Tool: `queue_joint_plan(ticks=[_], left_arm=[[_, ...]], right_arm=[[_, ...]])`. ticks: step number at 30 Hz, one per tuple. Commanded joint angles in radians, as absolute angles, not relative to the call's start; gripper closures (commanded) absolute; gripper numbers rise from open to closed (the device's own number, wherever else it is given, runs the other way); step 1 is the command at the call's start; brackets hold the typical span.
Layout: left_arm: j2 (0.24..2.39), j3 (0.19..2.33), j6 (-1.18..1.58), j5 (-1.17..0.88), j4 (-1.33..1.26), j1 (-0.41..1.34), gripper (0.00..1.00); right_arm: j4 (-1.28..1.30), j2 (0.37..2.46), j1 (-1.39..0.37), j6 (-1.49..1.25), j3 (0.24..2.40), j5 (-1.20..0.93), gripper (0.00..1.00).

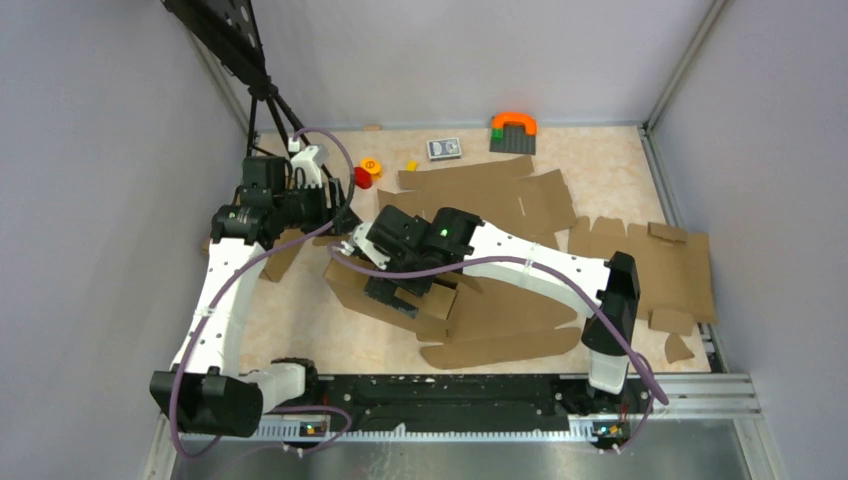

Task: Fold the paper box
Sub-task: Close the paper box at the center of the board.

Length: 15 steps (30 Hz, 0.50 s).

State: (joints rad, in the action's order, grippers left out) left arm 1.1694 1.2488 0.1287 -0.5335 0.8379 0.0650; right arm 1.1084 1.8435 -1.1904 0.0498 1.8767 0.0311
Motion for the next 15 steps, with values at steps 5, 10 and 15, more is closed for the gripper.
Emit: queue_joint_plan(ticks=[5, 10, 15], left_arm=[[1.154, 1.244, 0.123, -0.527, 0.811, 0.063, 0.39], [1.138, 1.255, 0.129, -0.482, 0.823, 0.063, 0.37], [1.114, 1.287, 0.137, -0.431, 0.828, 0.061, 0.32]], right_arm=[[1.097, 1.839, -1.211, 0.042, 1.831, 0.124, 0.23], [1.108, 1.837, -1.212, 0.067, 1.845, 0.136, 0.44], [1.096, 1.788, -1.211, 0.105, 1.882, 0.152, 0.49]])
